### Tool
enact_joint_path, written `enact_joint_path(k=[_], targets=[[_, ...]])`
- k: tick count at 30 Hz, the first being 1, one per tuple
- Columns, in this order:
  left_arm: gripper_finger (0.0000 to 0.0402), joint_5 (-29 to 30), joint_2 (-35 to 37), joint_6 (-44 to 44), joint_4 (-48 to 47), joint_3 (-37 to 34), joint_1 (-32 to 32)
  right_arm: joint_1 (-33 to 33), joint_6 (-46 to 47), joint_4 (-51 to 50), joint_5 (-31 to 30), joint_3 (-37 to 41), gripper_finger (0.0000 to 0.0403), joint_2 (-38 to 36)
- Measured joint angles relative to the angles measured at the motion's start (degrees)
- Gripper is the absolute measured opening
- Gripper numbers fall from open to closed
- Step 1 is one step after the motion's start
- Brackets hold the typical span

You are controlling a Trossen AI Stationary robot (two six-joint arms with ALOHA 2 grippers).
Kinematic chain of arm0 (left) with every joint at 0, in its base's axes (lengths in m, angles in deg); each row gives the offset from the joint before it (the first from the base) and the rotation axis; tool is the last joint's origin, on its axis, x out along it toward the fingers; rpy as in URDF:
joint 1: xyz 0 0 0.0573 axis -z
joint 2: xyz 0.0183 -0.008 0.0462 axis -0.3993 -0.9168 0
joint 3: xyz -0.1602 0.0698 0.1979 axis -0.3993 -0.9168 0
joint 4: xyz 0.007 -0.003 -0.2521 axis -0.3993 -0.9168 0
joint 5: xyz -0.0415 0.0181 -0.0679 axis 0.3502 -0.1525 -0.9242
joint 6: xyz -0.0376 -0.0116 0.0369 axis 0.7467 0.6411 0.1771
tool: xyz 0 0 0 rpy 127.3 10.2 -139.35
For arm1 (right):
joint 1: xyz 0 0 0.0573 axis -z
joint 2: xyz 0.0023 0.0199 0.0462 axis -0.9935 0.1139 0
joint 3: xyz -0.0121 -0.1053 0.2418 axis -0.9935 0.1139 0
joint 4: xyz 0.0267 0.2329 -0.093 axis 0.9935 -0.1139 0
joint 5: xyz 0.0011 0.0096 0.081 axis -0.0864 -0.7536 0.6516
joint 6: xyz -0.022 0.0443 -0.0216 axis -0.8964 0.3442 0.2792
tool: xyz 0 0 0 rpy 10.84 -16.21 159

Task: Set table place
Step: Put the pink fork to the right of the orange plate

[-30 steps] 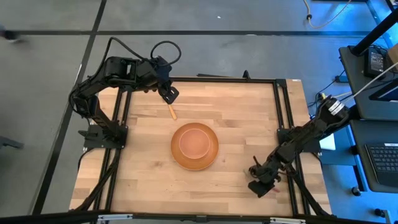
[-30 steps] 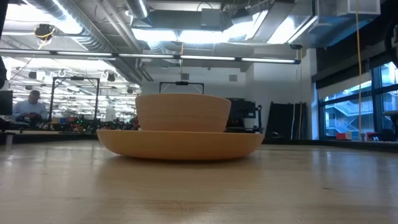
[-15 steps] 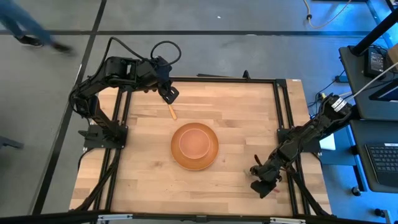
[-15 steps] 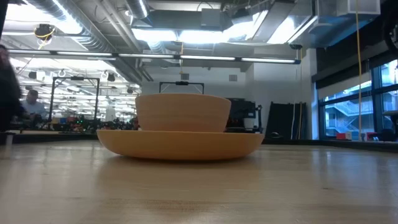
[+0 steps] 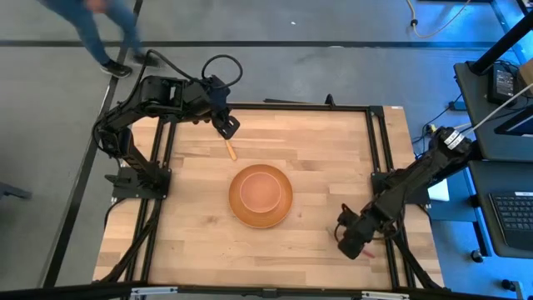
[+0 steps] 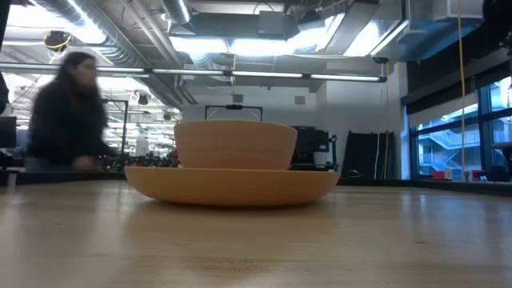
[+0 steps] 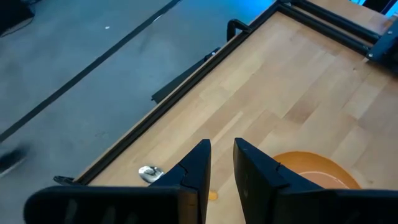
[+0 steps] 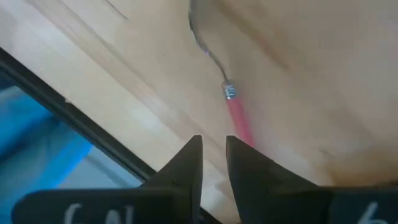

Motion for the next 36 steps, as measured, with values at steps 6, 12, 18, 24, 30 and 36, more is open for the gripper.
enact_joint_path(k=[6,12,18,24,30,36], targets=[[0.0063,0.05,0.00,0.99,0.02,0.00,-0.04,0.00,-1.82,-15.19,-8.70,-9.98,0.0073,-0.07],[0.0063,0.09,0.00,1.02,0.02,0.00,-0.04,0.02,-0.86,-14.95,-5.61,-10.49,0.0074,0.55],[0.0063,0.11,0.00,1.04,0.02,0.00,-0.04,0.02,-1.16,-15.25,-4.29,-10.49,0.0074,1.10],[0.0063,0.15,0.00,1.04,0.02,0.00,-0.02,0.02,-1.25,-15.44,-9.64,-10.47,0.0074,1.10],[0.0063,0.26,0.00,1.04,0.02,0.00,-0.04,0.02,-1.17,-15.42,-11.49,-10.45,0.0074,1.10],[0.0063,0.24,0.00,1.04,0.02,0.00,-0.04,0.01,-1.00,-16.80,-7.61,-10.40,0.0100,1.21]])
